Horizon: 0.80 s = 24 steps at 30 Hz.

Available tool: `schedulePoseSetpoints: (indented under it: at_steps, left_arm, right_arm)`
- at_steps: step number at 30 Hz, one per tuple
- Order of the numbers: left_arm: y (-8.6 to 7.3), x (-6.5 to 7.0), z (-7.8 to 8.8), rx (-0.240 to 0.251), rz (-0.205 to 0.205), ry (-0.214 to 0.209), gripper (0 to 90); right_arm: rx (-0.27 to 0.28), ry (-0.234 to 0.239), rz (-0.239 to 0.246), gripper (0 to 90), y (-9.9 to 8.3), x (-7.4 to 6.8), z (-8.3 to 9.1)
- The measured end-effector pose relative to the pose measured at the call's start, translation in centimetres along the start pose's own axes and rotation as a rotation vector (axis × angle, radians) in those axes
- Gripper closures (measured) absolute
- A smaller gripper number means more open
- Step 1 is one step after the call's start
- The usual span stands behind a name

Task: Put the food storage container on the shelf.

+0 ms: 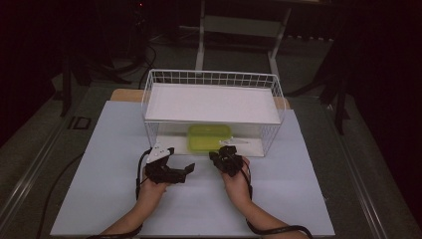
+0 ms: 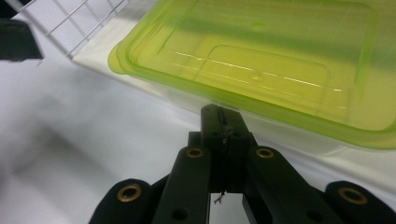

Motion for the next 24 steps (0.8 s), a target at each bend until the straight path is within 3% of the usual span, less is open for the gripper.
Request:
schedulePoseSetpoints:
  at_steps: [10,12,21,24]
  left_arm:
    - [-0.3,-0.3,0.2,0.009,0.004,0.022,1.5]
    - [-0.4,-0.3,0.3,0.009,0.004,0.024,1.5]
    - [-0.4,-0.6,0.4,0.009,0.010,0.028,1.5]
    - [-0.5,-0.6,0.5,0.006,0.013,0.030,1.5]
  right_arm:
    - [0.017,-0.045,-0.026,89.9,1.5,0.8,-2.0]
    - [0.015,-0.041,-0.054,89.9,1.7,1.2,-2.3]
    - [0.024,-0.051,-0.068,89.9,2.6,1.8,-3.1]
    - [0.015,-0.046,-0.094,89.9,2.8,1.7,-3.3]
Point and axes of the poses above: each handheld gripper's, and its own axes: z roughly backward along the jaws, y roughly out of its top, x roughly to its right, the point moved 2 cm from there along -z, roughly forward along the jaws, and after that the axes turned 3 degrees about -x, right-handed, at the moved point
